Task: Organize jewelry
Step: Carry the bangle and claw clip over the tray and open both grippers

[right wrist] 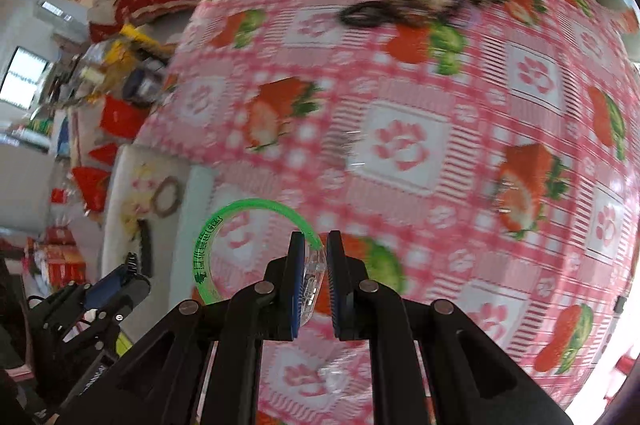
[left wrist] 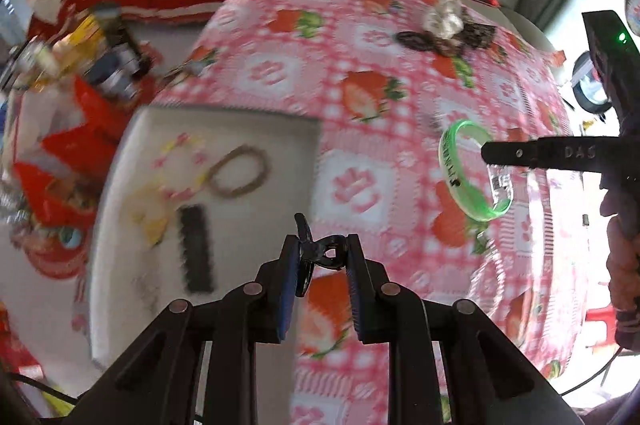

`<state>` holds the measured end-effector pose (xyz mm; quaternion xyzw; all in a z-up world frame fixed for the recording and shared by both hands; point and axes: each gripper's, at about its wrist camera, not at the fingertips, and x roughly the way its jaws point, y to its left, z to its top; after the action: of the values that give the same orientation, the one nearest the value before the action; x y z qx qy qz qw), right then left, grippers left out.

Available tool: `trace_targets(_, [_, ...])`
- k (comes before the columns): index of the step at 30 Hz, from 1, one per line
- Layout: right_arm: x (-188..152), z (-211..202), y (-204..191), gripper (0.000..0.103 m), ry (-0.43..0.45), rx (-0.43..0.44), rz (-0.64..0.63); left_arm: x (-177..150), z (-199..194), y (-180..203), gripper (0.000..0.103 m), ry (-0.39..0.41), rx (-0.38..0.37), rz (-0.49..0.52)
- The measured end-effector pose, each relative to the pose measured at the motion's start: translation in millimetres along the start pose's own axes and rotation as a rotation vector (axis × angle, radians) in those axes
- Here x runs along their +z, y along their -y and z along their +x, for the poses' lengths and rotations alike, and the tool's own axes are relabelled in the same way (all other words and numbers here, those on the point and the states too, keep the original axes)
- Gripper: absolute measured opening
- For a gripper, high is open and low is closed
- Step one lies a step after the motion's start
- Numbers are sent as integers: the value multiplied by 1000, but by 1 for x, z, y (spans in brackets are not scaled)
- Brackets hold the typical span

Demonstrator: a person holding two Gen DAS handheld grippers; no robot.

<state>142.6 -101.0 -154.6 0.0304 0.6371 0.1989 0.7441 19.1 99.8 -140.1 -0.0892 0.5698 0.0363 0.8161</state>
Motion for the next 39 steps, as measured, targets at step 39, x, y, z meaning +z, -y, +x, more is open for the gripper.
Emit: trace_targets(39, [-9, 133, -198, 12, -170, -194, -519, -88, 41, -148, 29, -110, 156, -287])
